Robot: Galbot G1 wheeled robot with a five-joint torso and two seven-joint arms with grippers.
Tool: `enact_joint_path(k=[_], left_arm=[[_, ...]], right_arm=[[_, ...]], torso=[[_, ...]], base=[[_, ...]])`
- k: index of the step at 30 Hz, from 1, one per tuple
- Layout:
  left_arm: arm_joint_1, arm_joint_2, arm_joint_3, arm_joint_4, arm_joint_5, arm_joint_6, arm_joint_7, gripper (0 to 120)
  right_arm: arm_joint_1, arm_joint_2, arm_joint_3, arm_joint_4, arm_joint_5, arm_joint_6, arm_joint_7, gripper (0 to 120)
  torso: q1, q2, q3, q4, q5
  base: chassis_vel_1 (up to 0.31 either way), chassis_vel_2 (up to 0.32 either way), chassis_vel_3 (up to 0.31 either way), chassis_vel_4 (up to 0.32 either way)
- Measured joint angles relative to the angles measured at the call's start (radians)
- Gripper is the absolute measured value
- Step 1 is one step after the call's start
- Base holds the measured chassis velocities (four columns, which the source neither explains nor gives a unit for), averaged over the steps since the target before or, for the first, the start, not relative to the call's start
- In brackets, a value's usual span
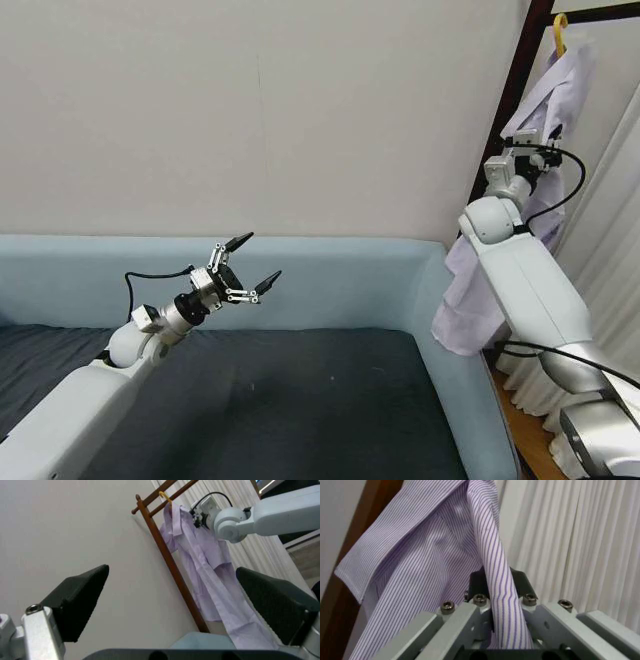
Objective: Pick up the clothes from the sofa and hang them on the clothes hanger.
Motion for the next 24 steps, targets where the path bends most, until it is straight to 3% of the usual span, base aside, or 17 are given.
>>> enact_joint_path(k=[13, 24], left_arm=[[-0.005, 0.010, -0.003, -0.017, -0.019, 0.000, 0.002, 100], [0.001, 0.018, -0.011, -0.023, -0.032, -0.010, 0.006, 100]], right_arm=[[0.117, 0.001, -0.064, -0.110, 0.222, -0.051, 0.028, 1], [0.168, -0.020, -0.125, -0.126, 0.321, -0.071, 0.037, 1]], torso=[[0.000, 0.000, 0.000, 0.0002, 0.0000], [0.000, 0.000, 0.000, 0.0003, -0.0001]], base=[[0.000, 0.000, 0.000, 0.000], [0.000, 0.000, 0.000, 0.000]])
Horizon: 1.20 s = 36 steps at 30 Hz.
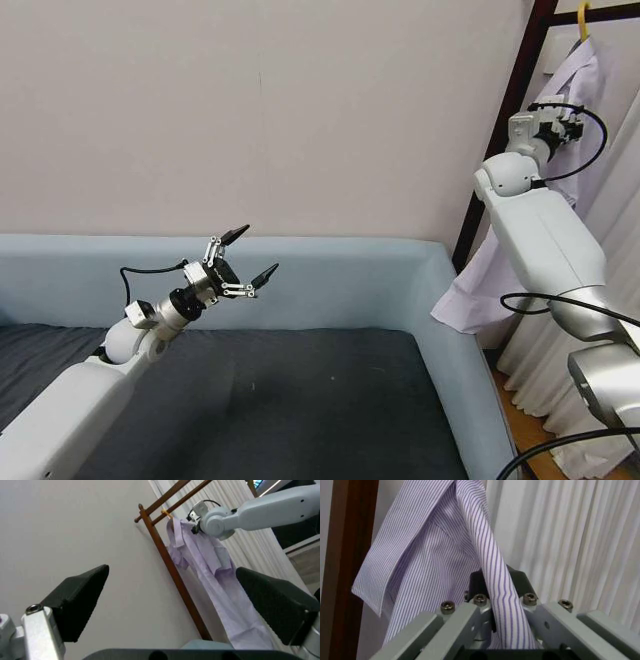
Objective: Pick up the clothes from the sofa and hang them on the clothes hanger.
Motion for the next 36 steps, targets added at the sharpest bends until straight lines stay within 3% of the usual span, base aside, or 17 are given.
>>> enact_joint_path(k=[16, 24, 26, 29, 31, 33, 35, 36], left_arm=[[-0.005, 0.001, 0.001, -0.001, -0.006, -0.001, 0.000, 100], [0.017, -0.003, -0.011, -0.014, -0.017, -0.005, -0.023, 100], [0.029, -0.005, -0.013, -0.025, -0.018, -0.005, -0.067, 100], [0.067, -0.024, -0.019, -0.056, -0.018, -0.012, -0.238, 100], [0.077, -0.030, -0.019, -0.065, -0.018, -0.015, -0.286, 100], [0.116, -0.039, -0.031, -0.100, -0.020, -0.011, -0.400, 100], [0.179, -0.056, -0.066, -0.160, -0.022, 0.020, -0.536, 100], [0.179, -0.056, -0.066, -0.160, -0.022, 0.020, -0.536, 100]], right_arm=[[-0.011, -0.010, -0.023, 0.069, 0.199, 0.013, 0.000, 4], [-0.053, -0.050, -0.045, 0.207, 0.264, 0.053, -0.025, 34], [-0.081, -0.073, -0.048, 0.276, 0.285, 0.070, -0.026, 41], [-0.224, -0.168, -0.027, 0.543, 0.300, 0.115, -0.047, 55], [-0.261, -0.191, -0.019, 0.595, 0.300, 0.137, -0.067, 59], [-0.340, -0.237, -0.003, 0.691, 0.299, 0.221, -0.138, 69], [-0.441, -0.299, 0.022, 0.793, 0.304, 0.339, -0.233, 77], [-0.441, -0.299, 0.022, 0.793, 0.304, 0.339, -0.233, 77]], torso=[[0.000, 0.000, 0.000, -0.0003, 0.0002], [0.000, 0.000, 0.000, -0.0002, 0.0001], [0.000, 0.000, 0.000, 0.0000, 0.0000], [0.000, 0.000, 0.000, -0.0001, 0.0001], [0.000, 0.000, 0.000, -0.0002, 0.0002], [0.000, 0.000, 0.000, -0.0009, 0.0003], [0.000, 0.000, 0.000, -0.0002, 0.0001], [0.000, 0.000, 0.000, -0.0002, 0.0001]], base=[[0.000, 0.000, 0.000, 0.000], [0.000, 0.000, 0.000, 0.000], [0.000, 0.000, 0.000, 0.000], [0.000, 0.000, 0.000, 0.000], [0.000, 0.000, 0.000, 0.000], [0.000, 0.000, 0.000, 0.000], [0.000, 0.000, 0.000, 0.000], [0.000, 0.000, 0.000, 0.000]])
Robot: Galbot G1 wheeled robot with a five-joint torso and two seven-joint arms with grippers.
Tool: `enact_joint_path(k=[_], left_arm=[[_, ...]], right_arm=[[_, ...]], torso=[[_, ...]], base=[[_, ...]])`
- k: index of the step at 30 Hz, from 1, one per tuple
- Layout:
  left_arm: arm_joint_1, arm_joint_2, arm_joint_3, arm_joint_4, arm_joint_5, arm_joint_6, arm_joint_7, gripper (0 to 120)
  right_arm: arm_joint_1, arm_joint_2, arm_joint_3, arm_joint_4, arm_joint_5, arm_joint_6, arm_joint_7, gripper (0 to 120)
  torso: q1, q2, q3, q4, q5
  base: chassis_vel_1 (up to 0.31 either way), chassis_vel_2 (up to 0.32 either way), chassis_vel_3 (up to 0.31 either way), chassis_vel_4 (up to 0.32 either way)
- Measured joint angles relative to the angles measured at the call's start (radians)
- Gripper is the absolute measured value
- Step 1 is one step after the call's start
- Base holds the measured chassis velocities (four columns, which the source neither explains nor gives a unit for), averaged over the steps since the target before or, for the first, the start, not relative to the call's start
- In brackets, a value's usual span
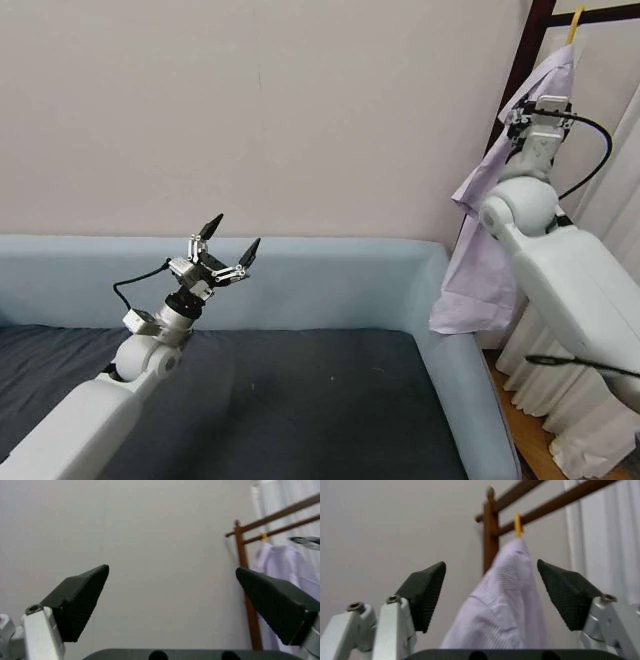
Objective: Pick up the clothes from the sofa and hang them on the clothes hanger.
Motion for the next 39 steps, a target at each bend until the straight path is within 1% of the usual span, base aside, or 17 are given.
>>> enact_joint_path(k=[3, 4, 5, 6, 7, 8, 10, 12, 13, 16, 17, 19, 21, 24, 28, 31, 39], left_arm=[[0.109, -0.053, -0.073, -0.088, 0.019, 0.075, -0.094, 100], [0.109, -0.053, -0.073, -0.088, 0.019, 0.075, -0.094, 100], [0.156, -0.086, -0.108, -0.112, 0.046, 0.104, -0.104, 100], [0.162, -0.091, -0.113, -0.114, 0.051, 0.106, -0.105, 100], [0.237, -0.154, -0.161, -0.140, 0.110, 0.147, -0.117, 100], [0.237, -0.154, -0.161, -0.140, 0.110, 0.147, -0.117, 100], [0.333, -0.231, -0.205, -0.169, 0.184, 0.190, -0.145, 100], [0.416, -0.299, -0.233, -0.179, 0.272, 0.171, -0.180, 100], [0.416, -0.299, -0.233, -0.179, 0.272, 0.171, -0.180, 100], [0.531, -0.371, -0.275, -0.220, 0.384, 0.156, -0.156, 100], [0.531, -0.371, -0.275, -0.220, 0.384, 0.156, -0.156, 100], [0.618, -0.413, -0.291, -0.264, 0.451, 0.153, -0.154, 100], [0.645, -0.423, -0.295, -0.275, 0.472, 0.152, -0.157, 100], [0.740, -0.441, -0.304, -0.304, 0.533, 0.143, -0.189, 100], [0.811, -0.441, -0.305, -0.329, 0.575, 0.139, -0.244, 100], [0.839, -0.439, -0.299, -0.348, 0.590, 0.139, -0.281, 100], [0.847, -0.437, -0.286, -0.357, 0.587, 0.139, -0.293, 100]], right_arm=[[-0.208, -0.068, 0.074, 0.149, 0.040, 0.079, -0.099, 90], [-0.208, -0.068, 0.074, 0.149, 0.040, 0.079, -0.099, 90], [-0.325, -0.081, 0.105, 0.212, 0.049, 0.104, -0.128, 97], [-0.340, -0.081, 0.110, 0.219, 0.048, 0.108, -0.131, 98], [-0.477, -0.068, 0.161, 0.276, 0.029, 0.138, -0.167, 100], [-0.477, -0.068, 0.161, 0.276, 0.029, 0.138, -0.167, 100], [-0.659, -0.027, 0.226, 0.328, -0.005, 0.157, -0.262, 100], [-0.799, 0.029, 0.281, 0.367, -0.055, 0.160, -0.353, 100], [-0.799, 0.029, 0.281, 0.367, -0.055, 0.160, -0.353, 100], [-0.967, 0.156, 0.349, 0.423, -0.176, 0.161, -0.377, 100], [-0.967, 0.156, 0.349, 0.423, -0.176, 0.161, -0.377, 100], [-1.097, 0.262, 0.394, 0.445, -0.317, 0.196, -0.384, 100], [-1.142, 0.297, 0.414, 0.456, -0.367, 0.195, -0.398, 100], [-1.304, 0.436, 0.436, 0.518, -0.520, 0.153, -0.397, 100], [-1.421, 0.551, 0.428, 0.563, -0.619, 0.151, -0.369, 100], [-1.474, 0.591, 0.428, 0.552, -0.645, 0.206, -0.360, 100], [-1.497, 0.592, 0.433, 0.530, -0.649, 0.234, -0.361, 100]], torso=[[0.000, 0.000, 0.000, -0.0001, 0.0000], [0.000, 0.000, 0.000, -0.0001, 0.0000], [0.000, 0.000, 0.000, -0.0004, 0.0008], [0.000, 0.000, 0.000, -0.0005, 0.0010], [0.000, 0.000, 0.000, -0.0006, -0.0003], [0.000, 0.000, 0.000, -0.0006, -0.0003], [0.000, 0.000, 0.000, 0.0002, 0.0000], [0.000, 0.000, 0.000, 0.0003, 0.0002], [0.000, 0.000, 0.000, 0.0003, 0.0002], [0.000, 0.000, 0.000, 0.0003, -0.0001], [0.000, 0.000, 0.000, 0.0003, -0.0001], [0.000, 0.000, 0.000, 0.0005, -0.0001], [0.000, 0.000, 0.000, 0.0002, 0.0000], [0.000, 0.000, 0.000, -0.0005, -0.0002], [0.000, 0.000, 0.000, 0.0000, -0.0007], [0.000, 0.000, 0.000, 0.0002, -0.0003], [0.000, 0.000, 0.000, 0.0001, -0.0002]], base=[[0.000, 0.000, 0.000, 0.000], [0.000, 0.000, 0.000, 0.000], [0.000, 0.000, 0.000, 0.000], [0.000, 0.000, 0.000, 0.000], [0.000, 0.000, 0.000, 0.000], [0.000, 0.000, 0.000, 0.000], [0.000, 0.000, 0.000, 0.000], [0.000, 0.000, 0.000, 0.000], [0.000, 0.000, 0.000, 0.000], [0.000, 0.000, 0.000, 0.000], [0.000, 0.000, 0.000, 0.000], [0.000, 0.000, 0.000, 0.000], [0.000, 0.000, 0.000, 0.000], [0.000, 0.000, 0.000, 0.000], [0.000, 0.000, 0.000, 0.000], [0.000, 0.000, 0.000, 0.000], [0.000, 0.000, 0.000, 0.000]])
